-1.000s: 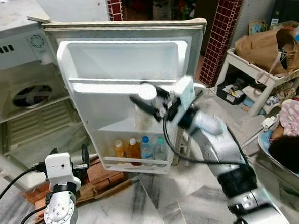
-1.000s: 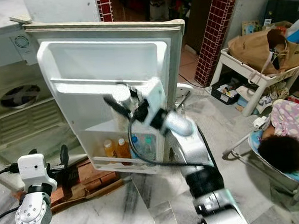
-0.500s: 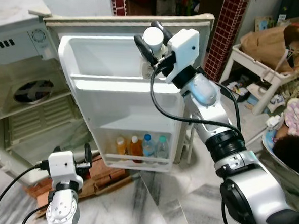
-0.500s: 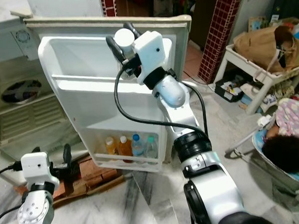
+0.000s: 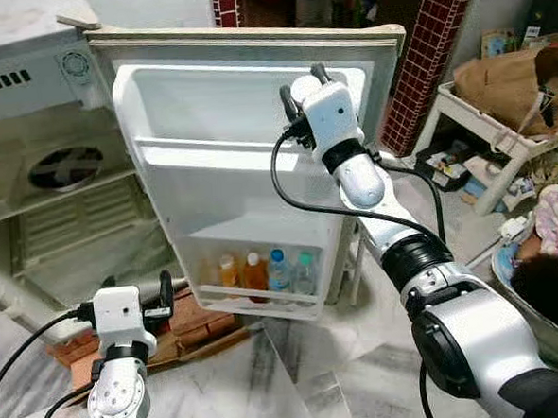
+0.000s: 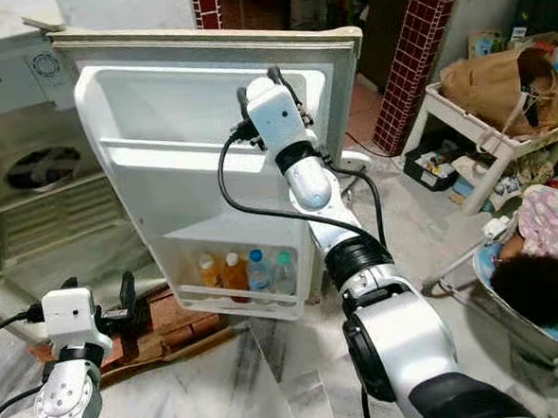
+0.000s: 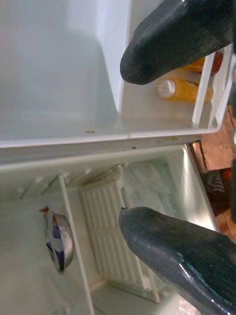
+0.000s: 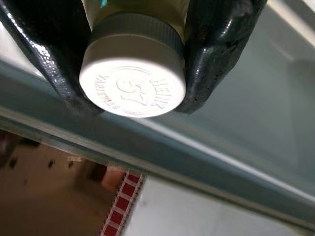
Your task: Restocking fridge
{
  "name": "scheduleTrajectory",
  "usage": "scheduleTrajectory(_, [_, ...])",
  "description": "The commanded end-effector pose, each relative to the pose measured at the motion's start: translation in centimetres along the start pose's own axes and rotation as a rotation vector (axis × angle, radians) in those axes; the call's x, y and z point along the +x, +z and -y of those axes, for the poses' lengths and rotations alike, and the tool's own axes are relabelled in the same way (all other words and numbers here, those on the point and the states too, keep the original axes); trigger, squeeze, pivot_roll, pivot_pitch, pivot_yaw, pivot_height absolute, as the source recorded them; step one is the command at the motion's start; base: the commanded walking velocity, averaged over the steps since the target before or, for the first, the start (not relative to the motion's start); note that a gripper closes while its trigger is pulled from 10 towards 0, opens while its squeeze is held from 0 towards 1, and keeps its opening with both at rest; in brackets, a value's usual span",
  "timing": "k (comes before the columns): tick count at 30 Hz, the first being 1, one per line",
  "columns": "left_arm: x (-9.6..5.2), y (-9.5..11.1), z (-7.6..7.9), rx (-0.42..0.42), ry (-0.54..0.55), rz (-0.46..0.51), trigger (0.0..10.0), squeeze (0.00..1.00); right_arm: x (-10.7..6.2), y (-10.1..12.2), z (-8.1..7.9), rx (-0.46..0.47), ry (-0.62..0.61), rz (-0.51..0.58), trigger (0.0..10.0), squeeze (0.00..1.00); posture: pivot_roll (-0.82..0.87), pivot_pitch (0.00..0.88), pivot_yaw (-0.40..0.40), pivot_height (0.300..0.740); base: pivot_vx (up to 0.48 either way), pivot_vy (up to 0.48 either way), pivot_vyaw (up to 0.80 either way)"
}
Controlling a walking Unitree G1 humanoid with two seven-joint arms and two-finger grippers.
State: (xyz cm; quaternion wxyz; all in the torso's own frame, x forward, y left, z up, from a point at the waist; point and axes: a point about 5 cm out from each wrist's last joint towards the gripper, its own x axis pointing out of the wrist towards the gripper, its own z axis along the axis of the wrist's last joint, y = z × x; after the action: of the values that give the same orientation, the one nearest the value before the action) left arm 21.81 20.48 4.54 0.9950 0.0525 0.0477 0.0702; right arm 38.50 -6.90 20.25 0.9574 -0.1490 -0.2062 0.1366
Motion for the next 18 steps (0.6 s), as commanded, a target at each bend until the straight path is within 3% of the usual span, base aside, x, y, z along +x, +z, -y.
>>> scheduleTrajectory(1, [0.0,0.3,-0.1,0.014,0.0,0.012,10.0,0.0,-0.2,-1.2,0.6,0.022,-0.035,-0.083,10.0,0.0,0.12,0.012,-0.028,0.735,0.0,0.0,0.0])
scheduleTrajectory(7, [0.0,0.2,-0.2,0.019,-0.001,0.007,10.0,0.0,-0.6,-2.5,0.9,0.044,-0.055,-0.168,10.0,0.0,0.12,0.009,-0.024,0.735,0.0,0.0,0.0])
scheduleTrajectory(8, [0.1,0.3,-0.2,0.019,-0.003,0.008,10.0,0.0,-0.7,-2.7,1.2,0.058,-0.069,-0.184,10.0,0.09,0.12,0.009,-0.022,0.735,0.0,0.0,0.0])
scheduleTrajectory(9, [0.2,0.3,-0.1,0.019,-0.004,0.009,10.0,0.0,-0.7,-2.8,1.4,0.058,-0.078,-0.189,10.0,0.79,0.12,0.009,-0.022,0.735,0.0,0.0,0.0])
scheduleTrajectory(10, [0.2,0.4,-0.1,0.02,-0.005,0.009,10.0,0.0,-0.7,-2.9,1.6,0.059,-0.083,-0.194,10.0,1.0,0.12,0.009,-0.022,0.735,0.0,0.0,0.0])
scheduleTrajectory(18, [0.3,0.2,0.0,0.02,-0.006,0.003,10.0,0.0,-0.1,-1.7,3.4,0.05,-0.155,-0.121,10.0,1.0,0.11,0.009,-0.026,0.735,0.0,0.0,0.0])
